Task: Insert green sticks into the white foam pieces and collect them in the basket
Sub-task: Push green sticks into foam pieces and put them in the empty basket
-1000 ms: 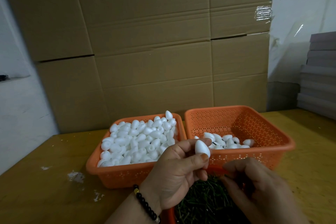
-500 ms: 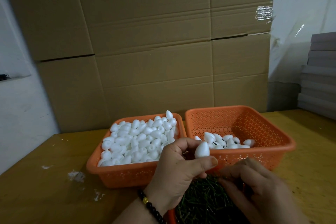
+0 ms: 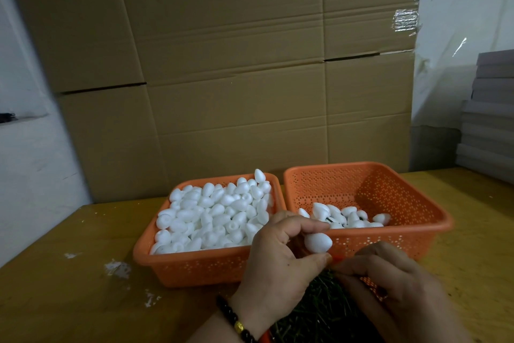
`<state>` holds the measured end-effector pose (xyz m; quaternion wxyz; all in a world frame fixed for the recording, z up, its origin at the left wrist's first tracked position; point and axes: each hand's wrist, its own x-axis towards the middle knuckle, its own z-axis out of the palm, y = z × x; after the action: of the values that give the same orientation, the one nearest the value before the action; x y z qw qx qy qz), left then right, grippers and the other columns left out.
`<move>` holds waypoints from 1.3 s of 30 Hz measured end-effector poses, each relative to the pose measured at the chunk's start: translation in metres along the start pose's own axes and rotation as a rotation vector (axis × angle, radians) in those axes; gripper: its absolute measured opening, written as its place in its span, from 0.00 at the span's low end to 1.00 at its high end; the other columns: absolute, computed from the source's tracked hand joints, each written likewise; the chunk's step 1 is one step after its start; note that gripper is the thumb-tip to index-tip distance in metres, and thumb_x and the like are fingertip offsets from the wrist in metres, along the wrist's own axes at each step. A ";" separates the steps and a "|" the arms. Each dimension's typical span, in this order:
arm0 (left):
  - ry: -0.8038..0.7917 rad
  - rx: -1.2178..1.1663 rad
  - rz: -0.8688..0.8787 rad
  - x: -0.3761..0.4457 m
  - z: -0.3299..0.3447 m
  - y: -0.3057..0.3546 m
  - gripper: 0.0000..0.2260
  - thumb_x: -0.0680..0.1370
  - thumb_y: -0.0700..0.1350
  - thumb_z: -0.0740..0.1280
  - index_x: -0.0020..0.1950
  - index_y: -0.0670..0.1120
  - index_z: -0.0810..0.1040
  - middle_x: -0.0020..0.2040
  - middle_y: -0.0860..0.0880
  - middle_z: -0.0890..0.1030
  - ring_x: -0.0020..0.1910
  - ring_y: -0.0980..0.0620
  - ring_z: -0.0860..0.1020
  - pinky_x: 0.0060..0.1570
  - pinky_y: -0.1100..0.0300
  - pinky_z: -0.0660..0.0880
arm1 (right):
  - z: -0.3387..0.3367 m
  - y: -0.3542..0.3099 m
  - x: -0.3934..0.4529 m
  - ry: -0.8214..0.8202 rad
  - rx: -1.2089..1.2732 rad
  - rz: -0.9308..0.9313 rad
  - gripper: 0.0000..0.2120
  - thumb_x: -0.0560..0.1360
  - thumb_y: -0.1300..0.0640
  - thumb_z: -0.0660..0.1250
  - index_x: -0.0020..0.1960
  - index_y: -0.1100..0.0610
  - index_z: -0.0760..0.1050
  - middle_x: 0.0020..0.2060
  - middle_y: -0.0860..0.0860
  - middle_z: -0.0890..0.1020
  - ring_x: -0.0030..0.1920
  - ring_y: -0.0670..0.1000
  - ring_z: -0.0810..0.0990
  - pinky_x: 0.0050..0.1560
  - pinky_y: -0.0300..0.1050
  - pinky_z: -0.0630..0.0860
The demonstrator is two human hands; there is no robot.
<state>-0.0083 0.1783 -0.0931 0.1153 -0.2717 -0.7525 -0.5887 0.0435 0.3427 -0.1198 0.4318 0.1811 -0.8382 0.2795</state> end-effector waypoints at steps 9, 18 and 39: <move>0.009 0.027 0.053 0.000 0.001 -0.003 0.19 0.68 0.32 0.73 0.45 0.57 0.84 0.49 0.59 0.79 0.52 0.56 0.80 0.52 0.63 0.76 | 0.000 0.000 0.001 0.001 0.022 -0.011 0.10 0.71 0.45 0.65 0.42 0.47 0.83 0.43 0.39 0.80 0.43 0.40 0.80 0.37 0.38 0.76; 0.013 -0.076 -0.080 0.000 0.000 -0.002 0.15 0.68 0.41 0.73 0.51 0.57 0.83 0.51 0.53 0.83 0.52 0.55 0.80 0.57 0.50 0.77 | -0.001 -0.001 0.001 0.002 0.031 -0.004 0.08 0.70 0.47 0.66 0.42 0.48 0.83 0.42 0.39 0.80 0.42 0.38 0.79 0.37 0.36 0.76; -0.123 -0.845 -0.444 0.004 -0.006 0.001 0.17 0.67 0.34 0.70 0.56 0.40 0.80 0.46 0.42 0.81 0.41 0.51 0.80 0.41 0.57 0.80 | -0.001 -0.007 0.001 0.129 0.500 0.409 0.04 0.66 0.54 0.73 0.39 0.47 0.81 0.34 0.48 0.85 0.33 0.47 0.84 0.36 0.38 0.80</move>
<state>-0.0118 0.1738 -0.0891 -0.1784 -0.1620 -0.4926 -0.8362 0.0472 0.3376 -0.1164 0.3611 0.0914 -0.7336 0.5684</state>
